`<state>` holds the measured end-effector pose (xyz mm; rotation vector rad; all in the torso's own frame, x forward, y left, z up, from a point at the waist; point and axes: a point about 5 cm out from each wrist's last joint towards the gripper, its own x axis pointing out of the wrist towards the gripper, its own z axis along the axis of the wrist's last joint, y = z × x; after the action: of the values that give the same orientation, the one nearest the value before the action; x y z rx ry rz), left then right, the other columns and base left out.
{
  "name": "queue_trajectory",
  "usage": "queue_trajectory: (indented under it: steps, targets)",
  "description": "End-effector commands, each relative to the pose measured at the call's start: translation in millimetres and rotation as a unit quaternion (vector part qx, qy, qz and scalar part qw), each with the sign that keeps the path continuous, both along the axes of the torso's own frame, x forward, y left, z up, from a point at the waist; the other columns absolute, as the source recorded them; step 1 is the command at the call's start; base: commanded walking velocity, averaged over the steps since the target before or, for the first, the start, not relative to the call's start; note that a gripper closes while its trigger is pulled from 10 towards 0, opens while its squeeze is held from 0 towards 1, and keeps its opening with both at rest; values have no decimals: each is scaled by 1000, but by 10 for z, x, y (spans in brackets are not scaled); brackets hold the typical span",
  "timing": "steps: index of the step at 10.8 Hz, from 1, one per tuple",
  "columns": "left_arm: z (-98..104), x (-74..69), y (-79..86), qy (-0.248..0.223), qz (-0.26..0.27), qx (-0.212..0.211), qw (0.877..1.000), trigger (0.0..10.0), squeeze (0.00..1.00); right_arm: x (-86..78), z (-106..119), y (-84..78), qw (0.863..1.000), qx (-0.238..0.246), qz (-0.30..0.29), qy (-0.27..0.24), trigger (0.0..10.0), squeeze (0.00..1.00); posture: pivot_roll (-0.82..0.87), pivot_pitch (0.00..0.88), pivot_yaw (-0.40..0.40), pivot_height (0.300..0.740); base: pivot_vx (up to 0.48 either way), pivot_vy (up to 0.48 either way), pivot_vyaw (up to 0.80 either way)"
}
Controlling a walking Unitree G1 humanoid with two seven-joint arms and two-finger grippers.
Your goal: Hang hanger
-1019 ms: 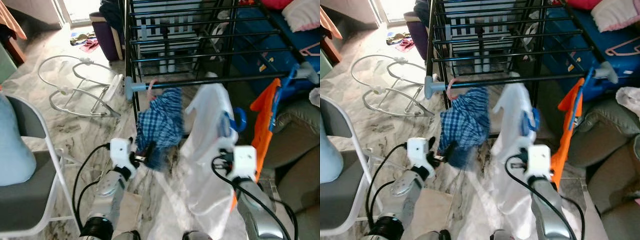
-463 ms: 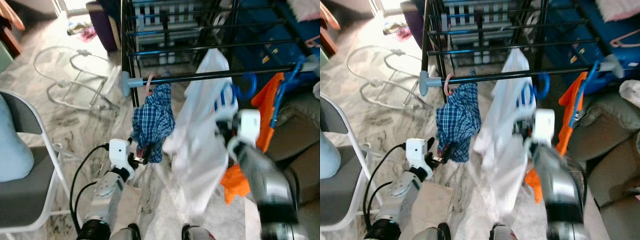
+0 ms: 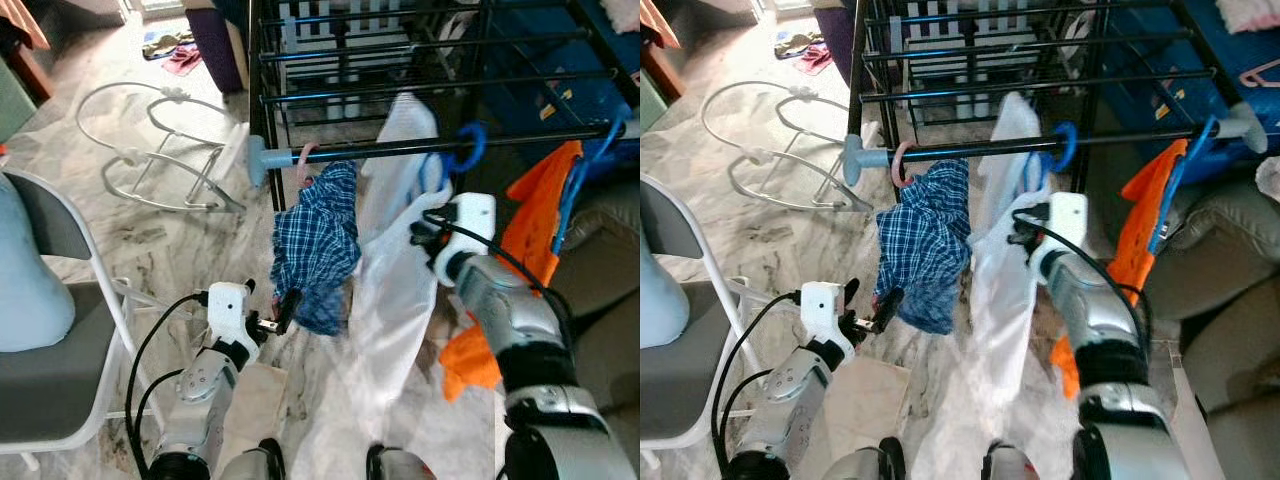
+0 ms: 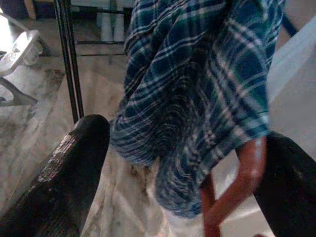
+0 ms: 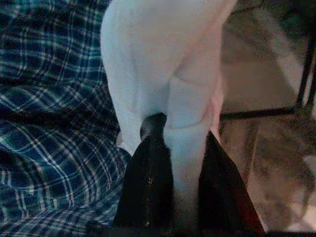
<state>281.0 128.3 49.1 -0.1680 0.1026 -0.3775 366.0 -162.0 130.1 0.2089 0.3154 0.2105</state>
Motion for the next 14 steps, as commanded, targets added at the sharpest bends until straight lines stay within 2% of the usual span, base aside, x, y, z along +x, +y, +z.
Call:
queue_trajectory:
  steps: [1, 3, 7, 8, 9, 10, 14]
  targets:
    - [-26, -38, 44, 8, 2, 8, 1000, 10000, 0, 35, 46, 79, 1000, 7, 17, -1, 10000, 0, -81, 229, 58, 740, 0, 0, 0]
    - [-20, -48, 43, 11, 1, 10, 1000, 10000, 0, 13, -79, 127, 999, 2, 25, 25, 10000, 0, -79, 230, 59, 740, 0, 0, 0]
    - [-22, -47, 13, 17, -4, 10, 1000, 10000, 0, -82, -286, 66, 998, -7, 20, 57, 10000, 0, -88, 224, 58, 740, 0, 0, 0]
    - [-20, -47, 10, 17, -4, 10, 1000, 10000, 0, -131, -383, 68, 997, -30, 26, 73, 10000, 0, -87, 223, 58, 740, 0, 0, 0]
    - [-19, -48, 10, 19, -5, 10, 1000, 10000, 0, -153, -430, 48, 993, -88, 34, 65, 10000, 0, -85, 223, 60, 740, 0, 0, 0]
    - [-21, -46, 14, 20, -7, 11, 1000, 10000, 0, -127, -398, 47, 990, -124, 37, 48, 10000, 0, -86, 223, 62, 740, 0, 0, 0]
    - [-28, -42, -10, 22, -10, 10, 1000, 10000, 0, -78, -347, 169, 990, -128, 50, 38, 10000, 0, -86, 223, 63, 740, 0, 0, 0]
